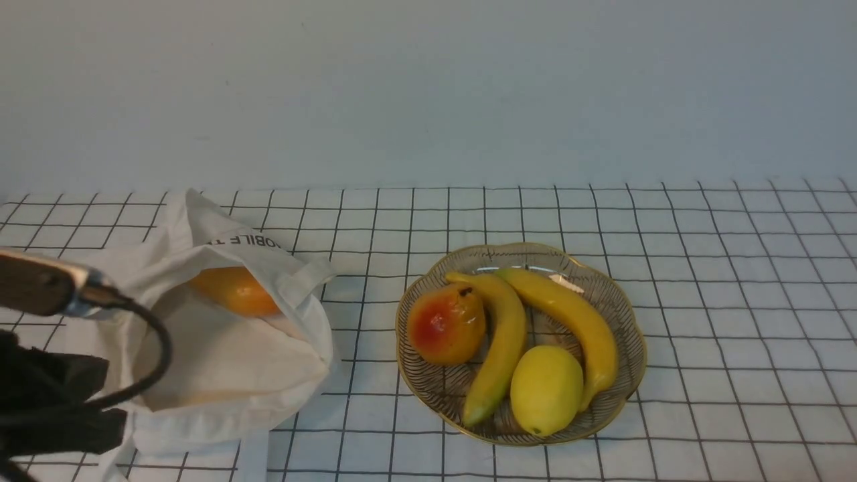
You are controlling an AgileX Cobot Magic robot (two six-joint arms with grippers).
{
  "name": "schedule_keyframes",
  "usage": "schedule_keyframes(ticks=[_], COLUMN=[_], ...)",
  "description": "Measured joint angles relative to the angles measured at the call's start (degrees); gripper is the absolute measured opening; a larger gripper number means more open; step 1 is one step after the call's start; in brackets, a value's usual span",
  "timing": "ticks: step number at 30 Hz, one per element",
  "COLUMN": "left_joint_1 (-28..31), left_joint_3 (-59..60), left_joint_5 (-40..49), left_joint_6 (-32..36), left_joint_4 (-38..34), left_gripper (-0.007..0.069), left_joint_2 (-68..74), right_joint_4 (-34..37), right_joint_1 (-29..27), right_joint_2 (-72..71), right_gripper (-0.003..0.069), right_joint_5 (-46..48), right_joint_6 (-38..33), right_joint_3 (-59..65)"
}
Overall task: Take the fruit out of the bag on the white checkered tablecloth and place them on the plate.
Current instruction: 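Reach into the cloth bag and grasp the fruit inside with the left gripper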
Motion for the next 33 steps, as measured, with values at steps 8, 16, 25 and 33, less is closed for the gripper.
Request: schedule_keyframes(ticks=[8,16,25,33], left_joint_1=[-3.6,-6.6,-6.8,-6.8], left_joint_3=[-10.6,-15.7,-15.8,-16.1], left_joint_5=[-1.9,-10.6,-28.1,-35.7], left_joint_6=[10.5,19.0,19.9,20.0], left_joint_4=[0.7,5.4,6.6,13.4], left_gripper=[-0.0008,-0.0006,0.0115,0.0451], left_joint_2=[23.5,39.5,47.2,53.0], right_joint_4=[0.0,0.0,0.0,0.0], right_joint_1=[0.0,0.0,0.0,0.0], right_joint_2=[0.0,0.0,0.0,0.0], right_gripper=[-0.0014,-0.0014,-0.0014,-0.0014], right_joint_5=[0.0,0.0,0.0,0.0], right_joint_6=[0.0,0.0,0.0,0.0], right_joint_3=[0.0,0.0,0.0,0.0])
